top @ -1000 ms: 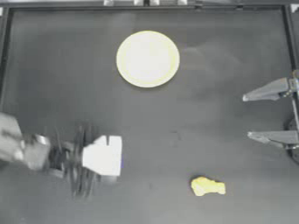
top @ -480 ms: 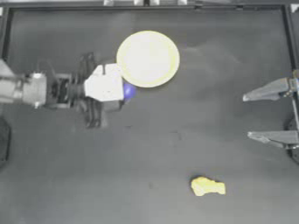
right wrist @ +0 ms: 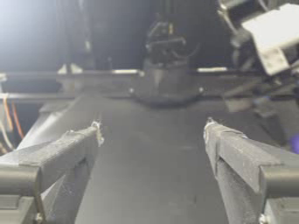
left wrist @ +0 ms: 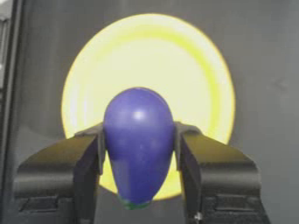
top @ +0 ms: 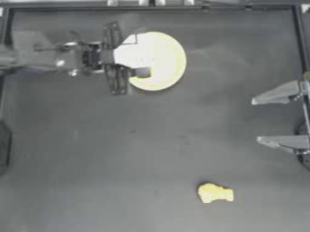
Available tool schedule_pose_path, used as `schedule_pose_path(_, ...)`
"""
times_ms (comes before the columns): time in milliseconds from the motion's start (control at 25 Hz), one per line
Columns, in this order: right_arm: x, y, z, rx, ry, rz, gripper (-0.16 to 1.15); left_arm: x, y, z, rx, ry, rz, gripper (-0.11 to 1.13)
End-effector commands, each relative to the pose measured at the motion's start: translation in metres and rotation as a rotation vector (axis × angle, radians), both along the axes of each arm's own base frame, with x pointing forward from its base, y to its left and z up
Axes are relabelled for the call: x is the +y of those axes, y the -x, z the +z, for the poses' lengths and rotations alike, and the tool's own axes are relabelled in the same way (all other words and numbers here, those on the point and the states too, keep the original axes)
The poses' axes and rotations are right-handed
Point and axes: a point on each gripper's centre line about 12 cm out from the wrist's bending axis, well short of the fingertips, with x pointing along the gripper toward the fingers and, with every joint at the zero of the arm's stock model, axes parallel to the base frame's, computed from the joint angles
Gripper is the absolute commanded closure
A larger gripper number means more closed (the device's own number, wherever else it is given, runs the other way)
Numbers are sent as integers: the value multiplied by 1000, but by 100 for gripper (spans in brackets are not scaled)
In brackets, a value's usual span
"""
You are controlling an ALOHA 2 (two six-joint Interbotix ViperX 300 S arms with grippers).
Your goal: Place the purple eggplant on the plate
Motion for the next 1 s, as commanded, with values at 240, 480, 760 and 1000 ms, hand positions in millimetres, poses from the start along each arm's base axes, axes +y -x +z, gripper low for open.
schedule_pose_path(240,-1,0,1,-28,-8,-5,-2,30,-22,-3,-2,-33,8,71)
schedule_pose_path(480,-1,0,0,-31,-12,-7,-2,44,-25,-21,29,-24,29,71)
schedule_pose_path(760,-1,0,0,-34,-12,-9,-2,55,-30,-37,61,-23,27,71)
schedule_pose_path(1000,-1,0,1,-36,-10,-8,-2,56,-36,-46,73,-15,27,71)
